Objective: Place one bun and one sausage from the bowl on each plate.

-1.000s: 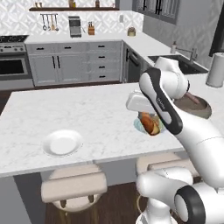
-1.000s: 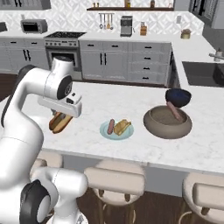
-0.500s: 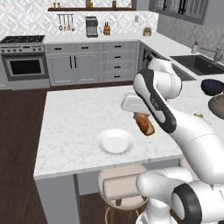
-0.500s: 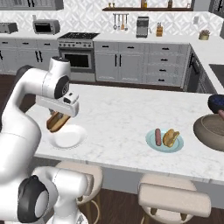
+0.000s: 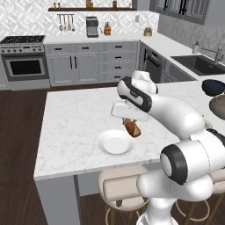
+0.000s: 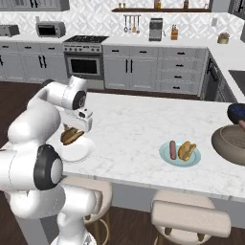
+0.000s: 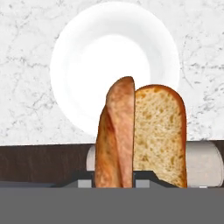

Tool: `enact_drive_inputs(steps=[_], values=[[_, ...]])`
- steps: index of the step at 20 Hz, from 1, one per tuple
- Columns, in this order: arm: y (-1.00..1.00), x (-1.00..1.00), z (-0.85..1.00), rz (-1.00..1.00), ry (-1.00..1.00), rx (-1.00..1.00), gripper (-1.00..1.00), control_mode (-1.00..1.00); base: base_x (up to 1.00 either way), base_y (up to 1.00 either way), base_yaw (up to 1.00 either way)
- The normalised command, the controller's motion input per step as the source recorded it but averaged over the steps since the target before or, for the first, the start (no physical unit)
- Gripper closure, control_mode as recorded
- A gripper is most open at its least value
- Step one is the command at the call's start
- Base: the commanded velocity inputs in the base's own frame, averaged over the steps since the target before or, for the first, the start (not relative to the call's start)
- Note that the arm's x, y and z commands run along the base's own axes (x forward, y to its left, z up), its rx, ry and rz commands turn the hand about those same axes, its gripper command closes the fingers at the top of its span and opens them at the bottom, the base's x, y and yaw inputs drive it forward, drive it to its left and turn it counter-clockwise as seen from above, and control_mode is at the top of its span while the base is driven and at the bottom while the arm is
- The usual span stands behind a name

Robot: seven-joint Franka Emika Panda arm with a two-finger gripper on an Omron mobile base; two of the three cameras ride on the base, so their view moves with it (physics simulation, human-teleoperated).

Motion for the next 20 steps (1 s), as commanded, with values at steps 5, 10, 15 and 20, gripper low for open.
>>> enact_drive_inputs(steps=[5,10,15,20], values=[[0.77,0.06,-0.72,0.01,0.14,0.0,1.0,-1.0,0.0,0.0,0.0],[0.29,0.19,-0.64,0.04,0.01,0.01,1.0,-1.0,0.0,0.0,0.0],[0.03,0.09,-0.5,0.14,-0.16,0.11,1.0,-1.0,0.0,0.0,0.0],[0.06,0.31,-0.32,0.13,-0.15,0.16,1.0,-1.0,0.0,0.0,0.0]])
